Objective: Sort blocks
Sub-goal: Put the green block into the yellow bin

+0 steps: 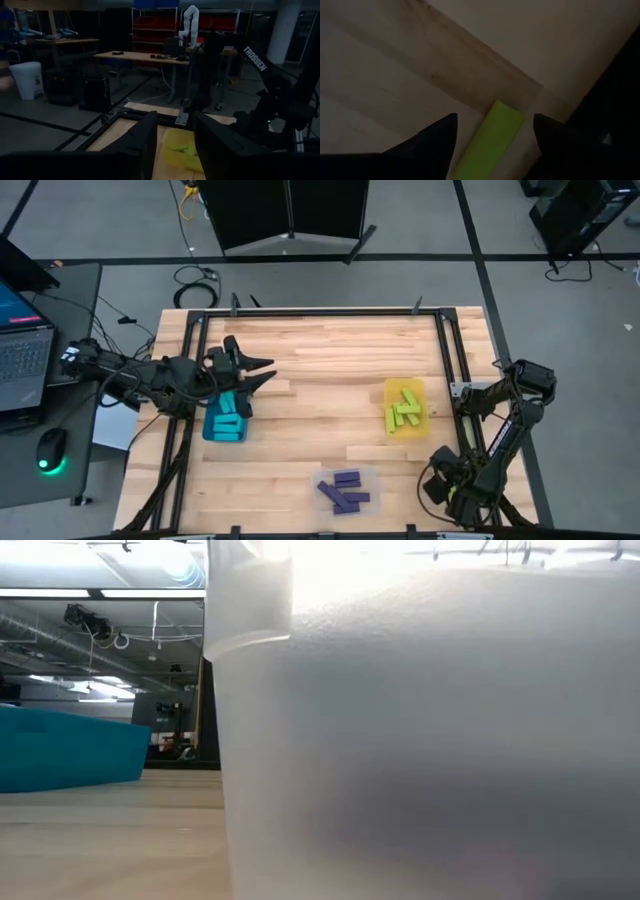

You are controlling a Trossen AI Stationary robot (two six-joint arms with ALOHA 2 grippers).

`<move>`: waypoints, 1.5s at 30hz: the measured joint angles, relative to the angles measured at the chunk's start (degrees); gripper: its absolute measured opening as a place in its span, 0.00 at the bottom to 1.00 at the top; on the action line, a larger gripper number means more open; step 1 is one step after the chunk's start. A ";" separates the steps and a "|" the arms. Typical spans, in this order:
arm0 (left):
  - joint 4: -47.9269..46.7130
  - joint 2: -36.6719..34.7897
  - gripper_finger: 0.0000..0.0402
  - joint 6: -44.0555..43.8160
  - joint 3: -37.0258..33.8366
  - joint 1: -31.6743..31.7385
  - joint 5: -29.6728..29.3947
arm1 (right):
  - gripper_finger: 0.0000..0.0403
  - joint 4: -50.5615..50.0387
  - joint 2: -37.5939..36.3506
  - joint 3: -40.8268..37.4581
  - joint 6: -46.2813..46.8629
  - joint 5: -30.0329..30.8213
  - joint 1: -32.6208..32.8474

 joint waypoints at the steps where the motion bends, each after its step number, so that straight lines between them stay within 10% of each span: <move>1: 0.00 0.00 0.33 0.18 0.00 0.00 -0.02 | 0.68 0.26 0.00 -0.01 -0.65 -0.19 0.01; 31: 0.15 0.02 0.33 0.16 0.00 0.00 -0.02 | 0.75 9.61 0.04 -3.79 -17.88 -6.98 -2.35; 45: 0.17 0.02 0.33 0.11 0.02 0.00 -0.02 | 0.45 9.14 0.22 -3.90 -23.98 -8.57 -2.41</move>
